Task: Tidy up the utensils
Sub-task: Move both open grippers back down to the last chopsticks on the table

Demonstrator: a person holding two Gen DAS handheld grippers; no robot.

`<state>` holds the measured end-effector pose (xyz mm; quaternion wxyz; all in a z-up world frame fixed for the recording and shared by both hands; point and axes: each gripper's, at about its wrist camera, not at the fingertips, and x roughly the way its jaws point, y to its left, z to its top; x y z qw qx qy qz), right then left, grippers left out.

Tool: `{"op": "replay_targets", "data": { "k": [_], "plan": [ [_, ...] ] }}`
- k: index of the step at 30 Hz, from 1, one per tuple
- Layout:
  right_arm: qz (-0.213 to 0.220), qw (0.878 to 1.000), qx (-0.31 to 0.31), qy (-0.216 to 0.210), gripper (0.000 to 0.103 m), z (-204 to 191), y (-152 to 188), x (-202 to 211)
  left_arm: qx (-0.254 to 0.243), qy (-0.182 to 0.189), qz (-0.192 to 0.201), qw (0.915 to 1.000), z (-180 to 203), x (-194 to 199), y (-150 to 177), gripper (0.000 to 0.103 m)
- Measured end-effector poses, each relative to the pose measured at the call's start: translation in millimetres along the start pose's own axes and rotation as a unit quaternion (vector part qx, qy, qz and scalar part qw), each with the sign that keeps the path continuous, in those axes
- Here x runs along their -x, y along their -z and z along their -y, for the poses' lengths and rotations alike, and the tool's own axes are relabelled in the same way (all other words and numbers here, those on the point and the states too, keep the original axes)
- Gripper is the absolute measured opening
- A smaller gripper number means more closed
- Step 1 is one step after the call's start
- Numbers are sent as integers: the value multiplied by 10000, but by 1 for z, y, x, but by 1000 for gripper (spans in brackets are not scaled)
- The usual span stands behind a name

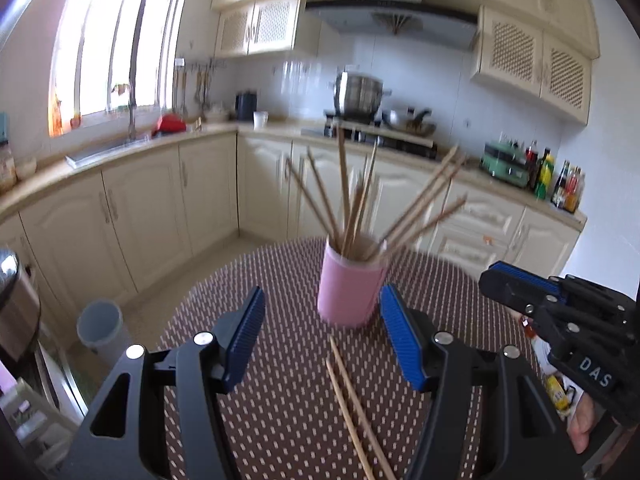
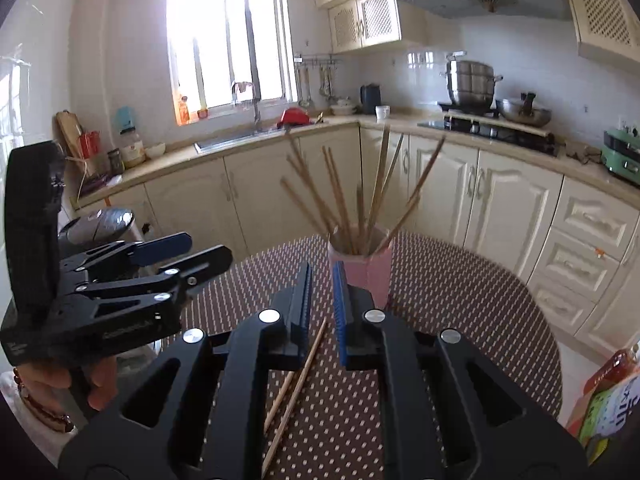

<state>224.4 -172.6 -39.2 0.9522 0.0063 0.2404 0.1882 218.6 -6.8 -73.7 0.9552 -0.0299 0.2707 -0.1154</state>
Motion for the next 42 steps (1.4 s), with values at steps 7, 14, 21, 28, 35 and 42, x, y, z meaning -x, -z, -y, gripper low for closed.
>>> {"op": "replay_targets", "data": {
  "k": [7, 14, 21, 28, 35, 42],
  "plan": [
    [-420, 9990, -141, -28, 12, 5, 33, -23, 57, 103, -1150, 9933, -5, -56, 43, 60],
    [-889, 9954, -359, -28, 14, 17, 59, -51, -6, 76, -1825, 9832, -2, -99, 77, 60],
    [-1072, 9931, -472, -76, 31, 24, 72, -64, -188, -206, -2125, 9768, 0, -126, 89, 59],
    [-1182, 9912, -587, -118, 31, 31, 75, -76, -365, -486, -2107, 9757, 4, -143, 84, 22],
    [-1563, 9859, -562, -222, 31, 26, 75, -102, 63, -212, -2109, 9773, -18, -147, 76, 6],
    [-2002, 9780, -470, -341, 31, 10, 76, -133, 73, -230, -2048, 9785, -28, -143, 76, 6]
  ]
}}
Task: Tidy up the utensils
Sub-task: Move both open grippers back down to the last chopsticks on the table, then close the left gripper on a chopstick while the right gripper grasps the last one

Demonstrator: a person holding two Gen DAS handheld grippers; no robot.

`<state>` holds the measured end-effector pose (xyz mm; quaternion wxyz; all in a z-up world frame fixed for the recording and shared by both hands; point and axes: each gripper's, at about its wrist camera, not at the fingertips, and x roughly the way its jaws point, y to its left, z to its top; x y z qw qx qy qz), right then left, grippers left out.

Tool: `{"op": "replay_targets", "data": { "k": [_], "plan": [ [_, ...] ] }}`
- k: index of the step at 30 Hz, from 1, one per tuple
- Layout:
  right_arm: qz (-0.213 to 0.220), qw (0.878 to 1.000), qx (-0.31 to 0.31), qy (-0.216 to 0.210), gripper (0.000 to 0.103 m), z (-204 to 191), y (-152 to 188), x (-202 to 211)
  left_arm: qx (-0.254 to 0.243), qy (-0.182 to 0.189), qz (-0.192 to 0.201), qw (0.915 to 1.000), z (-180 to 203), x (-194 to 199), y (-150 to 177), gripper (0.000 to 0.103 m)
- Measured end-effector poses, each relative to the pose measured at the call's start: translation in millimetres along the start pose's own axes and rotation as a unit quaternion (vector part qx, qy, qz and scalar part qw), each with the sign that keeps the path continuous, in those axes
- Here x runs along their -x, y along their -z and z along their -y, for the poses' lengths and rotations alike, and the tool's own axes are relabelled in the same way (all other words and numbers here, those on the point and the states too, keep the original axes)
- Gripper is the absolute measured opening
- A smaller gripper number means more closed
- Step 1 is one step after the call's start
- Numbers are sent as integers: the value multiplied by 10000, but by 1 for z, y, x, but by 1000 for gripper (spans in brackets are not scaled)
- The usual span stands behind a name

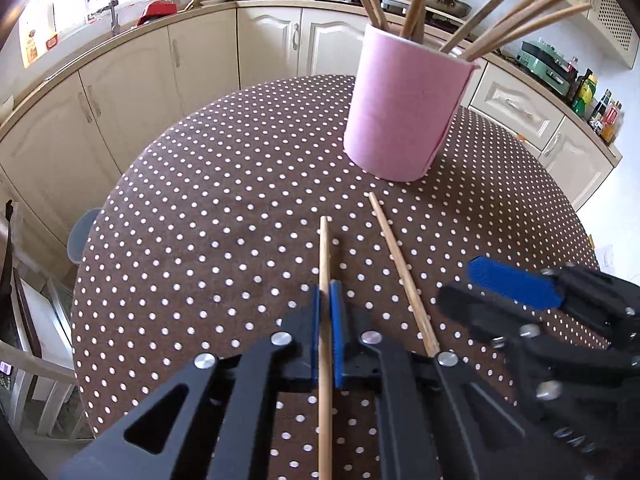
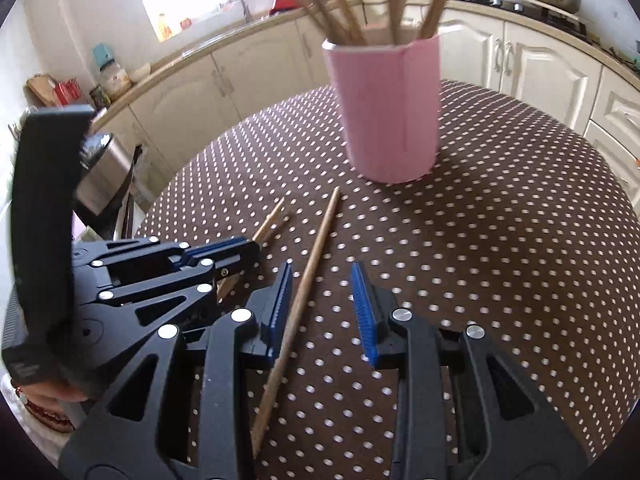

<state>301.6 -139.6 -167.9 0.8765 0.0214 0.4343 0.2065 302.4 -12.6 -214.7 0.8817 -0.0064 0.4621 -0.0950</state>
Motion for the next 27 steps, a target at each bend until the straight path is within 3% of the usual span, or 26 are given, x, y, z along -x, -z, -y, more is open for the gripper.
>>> {"op": "replay_targets", "data": {
  "k": [7, 8, 10, 15, 21, 27],
  "plan": [
    [-432, 9984, 316, 201, 29, -16, -16, -30, 128, -15, 63, 9999, -20, 8, -6, 6],
    [-504, 9978, 362, 222, 20, -18, -17, -35, 121, -16, 58, 9999, -20, 8, -5, 6],
    [-584, 9970, 429, 274, 13, -22, -18, -42, 121, -8, 56, 9999, -22, 9, -5, 6],
    [-552, 9961, 559, 405, 7, -29, -21, -49, 121, 17, 65, 9999, -23, 10, -7, 6],
    [-275, 9993, 256, 29, 6, -13, -21, -22, 101, 91, 221, 9997, -19, 28, -11, 6],
    [288, 9989, 89, -369, 6, -9, -28, 27, 38, 301, 619, 9976, -8, 68, -23, 6]
  ]
}}
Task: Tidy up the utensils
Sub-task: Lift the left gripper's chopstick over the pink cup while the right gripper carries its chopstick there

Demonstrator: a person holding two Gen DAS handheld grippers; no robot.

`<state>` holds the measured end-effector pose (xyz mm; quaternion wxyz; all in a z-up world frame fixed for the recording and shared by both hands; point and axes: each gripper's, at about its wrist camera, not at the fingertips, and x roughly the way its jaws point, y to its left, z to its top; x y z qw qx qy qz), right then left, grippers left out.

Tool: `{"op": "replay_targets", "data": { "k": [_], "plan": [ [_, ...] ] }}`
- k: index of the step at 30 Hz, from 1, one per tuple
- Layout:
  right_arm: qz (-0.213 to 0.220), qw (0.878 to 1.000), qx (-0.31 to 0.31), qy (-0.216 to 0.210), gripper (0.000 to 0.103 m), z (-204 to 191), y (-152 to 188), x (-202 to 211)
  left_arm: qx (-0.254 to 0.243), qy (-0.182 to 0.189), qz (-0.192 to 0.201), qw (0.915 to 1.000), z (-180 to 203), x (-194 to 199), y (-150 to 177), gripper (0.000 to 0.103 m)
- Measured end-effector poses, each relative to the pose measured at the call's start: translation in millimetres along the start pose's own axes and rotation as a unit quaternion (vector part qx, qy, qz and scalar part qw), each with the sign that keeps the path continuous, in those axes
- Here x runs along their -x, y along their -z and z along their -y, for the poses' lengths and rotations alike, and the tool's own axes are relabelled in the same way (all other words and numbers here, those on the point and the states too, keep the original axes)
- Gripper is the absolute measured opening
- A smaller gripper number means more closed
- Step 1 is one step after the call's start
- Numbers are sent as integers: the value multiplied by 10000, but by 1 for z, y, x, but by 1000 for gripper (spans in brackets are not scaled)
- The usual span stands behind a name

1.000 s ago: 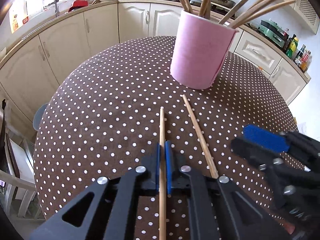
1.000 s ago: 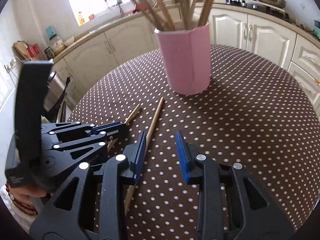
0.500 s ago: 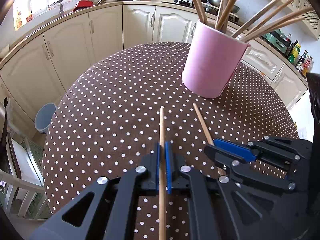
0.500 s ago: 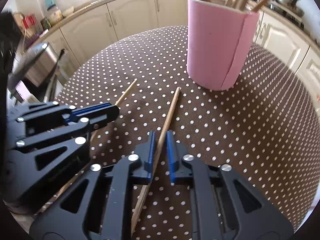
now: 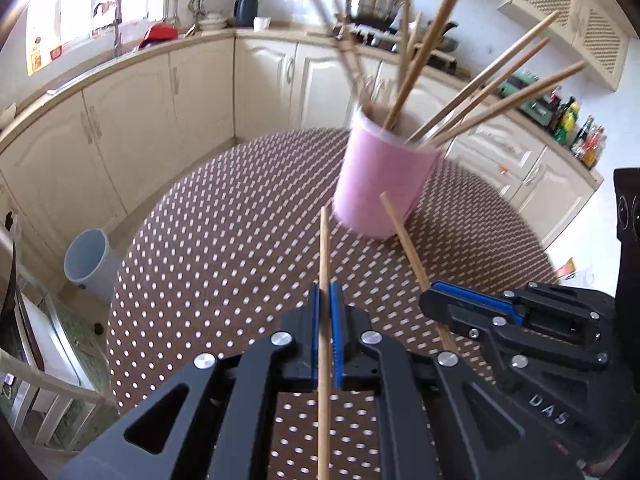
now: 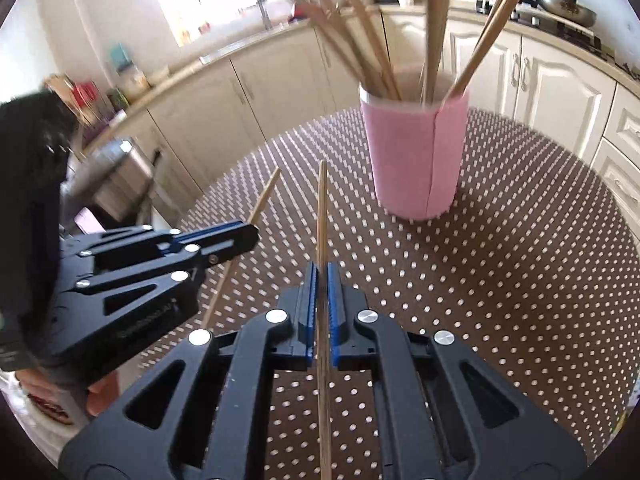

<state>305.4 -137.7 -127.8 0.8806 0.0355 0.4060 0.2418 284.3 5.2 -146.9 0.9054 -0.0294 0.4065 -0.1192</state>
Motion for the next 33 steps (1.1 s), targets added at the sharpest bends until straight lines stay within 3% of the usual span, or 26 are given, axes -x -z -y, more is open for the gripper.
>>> {"op": "replay_targets", "data": {
  "k": [5, 11, 22, 27, 33],
  "plan": [
    [581, 9980, -64, -219, 6, 3, -7, 47, -109, 153, 398, 9990, 15, 36, -13, 6],
    [1112, 9936, 21, -211, 6, 7, -10, 87, -162, 446, 1139, 9924, 31, 72, -22, 6],
    [1690, 9855, -143, -25, 6, 32, -18, 126, -226, 580, 1954, 9787, 52, 94, -35, 6],
    [1880, 9821, -133, 63, 6, 42, -30, 136, -91, 592, 2084, 9762, 52, 91, -51, 6],
    [2221, 9749, -60, 171, 6, 48, -50, 150, 61, 499, 2656, 9628, 53, 93, -66, 6]
  ]
}}
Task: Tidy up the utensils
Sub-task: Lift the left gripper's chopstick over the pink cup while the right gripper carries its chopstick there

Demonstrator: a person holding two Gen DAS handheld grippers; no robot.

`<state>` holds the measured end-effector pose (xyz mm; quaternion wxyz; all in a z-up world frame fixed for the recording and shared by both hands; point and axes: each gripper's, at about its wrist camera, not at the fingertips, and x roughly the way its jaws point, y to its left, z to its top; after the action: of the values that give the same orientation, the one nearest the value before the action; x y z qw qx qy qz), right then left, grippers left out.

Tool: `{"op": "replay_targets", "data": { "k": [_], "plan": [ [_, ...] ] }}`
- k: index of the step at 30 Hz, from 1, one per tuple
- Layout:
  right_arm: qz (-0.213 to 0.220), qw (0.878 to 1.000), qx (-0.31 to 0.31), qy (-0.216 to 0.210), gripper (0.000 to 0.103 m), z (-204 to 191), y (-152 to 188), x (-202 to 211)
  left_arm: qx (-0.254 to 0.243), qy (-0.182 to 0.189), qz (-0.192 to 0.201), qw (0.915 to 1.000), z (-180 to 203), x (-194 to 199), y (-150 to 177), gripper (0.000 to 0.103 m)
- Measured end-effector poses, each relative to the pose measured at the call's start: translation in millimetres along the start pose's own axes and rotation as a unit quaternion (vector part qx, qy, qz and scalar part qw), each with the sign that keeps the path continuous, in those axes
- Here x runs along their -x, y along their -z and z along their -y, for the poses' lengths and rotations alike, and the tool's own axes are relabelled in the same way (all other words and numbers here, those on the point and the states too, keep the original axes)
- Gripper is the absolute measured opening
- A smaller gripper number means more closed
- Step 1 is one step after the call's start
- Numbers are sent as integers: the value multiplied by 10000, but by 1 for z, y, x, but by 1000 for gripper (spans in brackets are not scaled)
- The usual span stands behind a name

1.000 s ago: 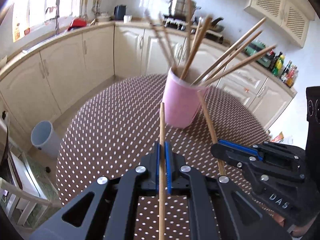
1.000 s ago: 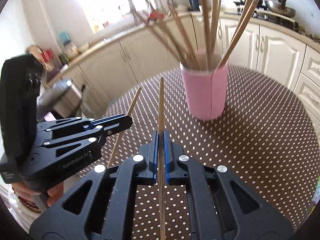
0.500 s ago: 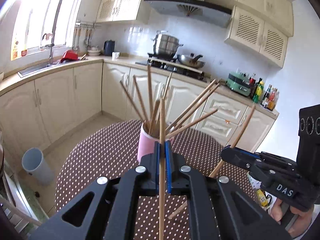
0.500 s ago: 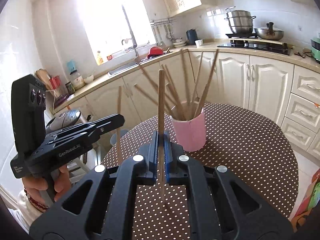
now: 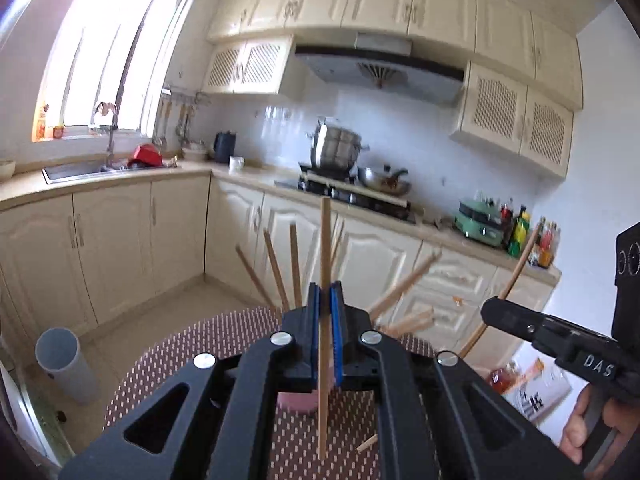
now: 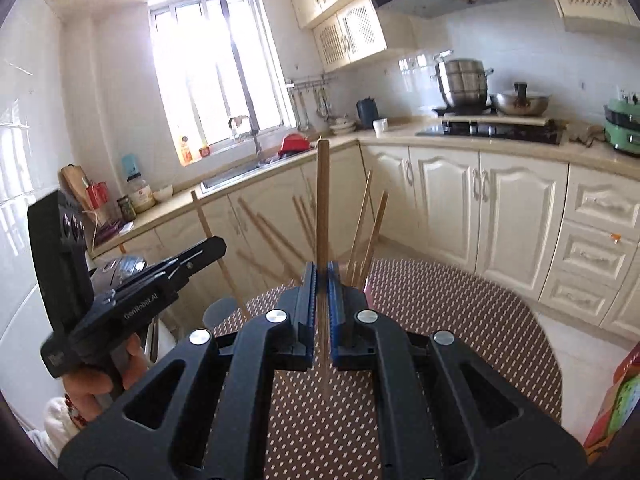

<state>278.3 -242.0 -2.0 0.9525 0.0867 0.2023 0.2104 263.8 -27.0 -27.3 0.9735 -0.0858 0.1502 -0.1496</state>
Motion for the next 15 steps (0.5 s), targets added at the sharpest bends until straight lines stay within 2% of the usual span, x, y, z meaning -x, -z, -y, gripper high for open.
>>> {"op": "replay_targets", "data": {
  "k": [3, 8, 11, 15],
  "plan": [
    [237, 9997, 83, 21, 6, -1, -15, 3, 62, -54, 399, 9992, 4, -1, -10, 6],
    [580, 9979, 253, 98, 6, -6, -35, 3, 62, -137, 838, 9964, 12, -10, -29, 6],
    [751, 9957, 456, 285, 6, -11, -43, -3, 75, -178, 990, 9949, 14, -16, -37, 6],
    [910, 9948, 377, 247, 6, -6, -51, -13, 73, -220, 1118, 9935, 14, -23, -43, 6]
  ]
}}
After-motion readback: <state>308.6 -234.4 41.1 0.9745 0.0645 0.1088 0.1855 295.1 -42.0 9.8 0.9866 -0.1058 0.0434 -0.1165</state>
